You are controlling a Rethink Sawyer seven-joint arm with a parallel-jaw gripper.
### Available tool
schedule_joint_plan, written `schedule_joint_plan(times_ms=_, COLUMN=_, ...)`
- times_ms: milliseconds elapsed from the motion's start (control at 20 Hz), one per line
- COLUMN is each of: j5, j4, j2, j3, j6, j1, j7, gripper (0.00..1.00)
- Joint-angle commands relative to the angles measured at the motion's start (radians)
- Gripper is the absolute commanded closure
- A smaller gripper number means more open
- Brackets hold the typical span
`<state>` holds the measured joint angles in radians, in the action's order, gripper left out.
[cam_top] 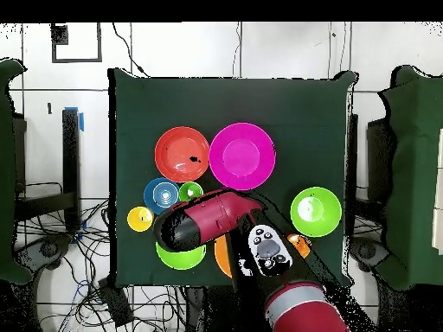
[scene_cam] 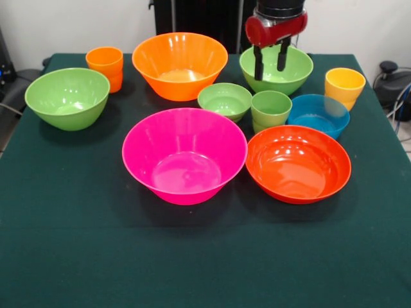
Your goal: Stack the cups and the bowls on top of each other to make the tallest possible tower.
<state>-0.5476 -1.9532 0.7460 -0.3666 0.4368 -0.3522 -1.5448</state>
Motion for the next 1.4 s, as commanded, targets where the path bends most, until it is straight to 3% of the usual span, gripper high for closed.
schedule_joint_plan(times_ms=50, j5=0.0, j4=0.061, j2=-0.072, j3=0.023, j6=-0.051, j1=0.018, j7=-0.128, gripper=0.0)
schedule_joint_plan(times_ms=700, j5=-0.008, j4=0.161, j2=-0.18, j3=0.005, j6=-0.026, j1=-0.015, j7=-0.069, gripper=0.0)
schedule_joint_plan(times_ms=1400, j5=-0.007, j4=0.165, j2=-0.18, j3=-0.003, j6=-0.016, j1=-0.023, j7=-0.061, gripper=0.0)
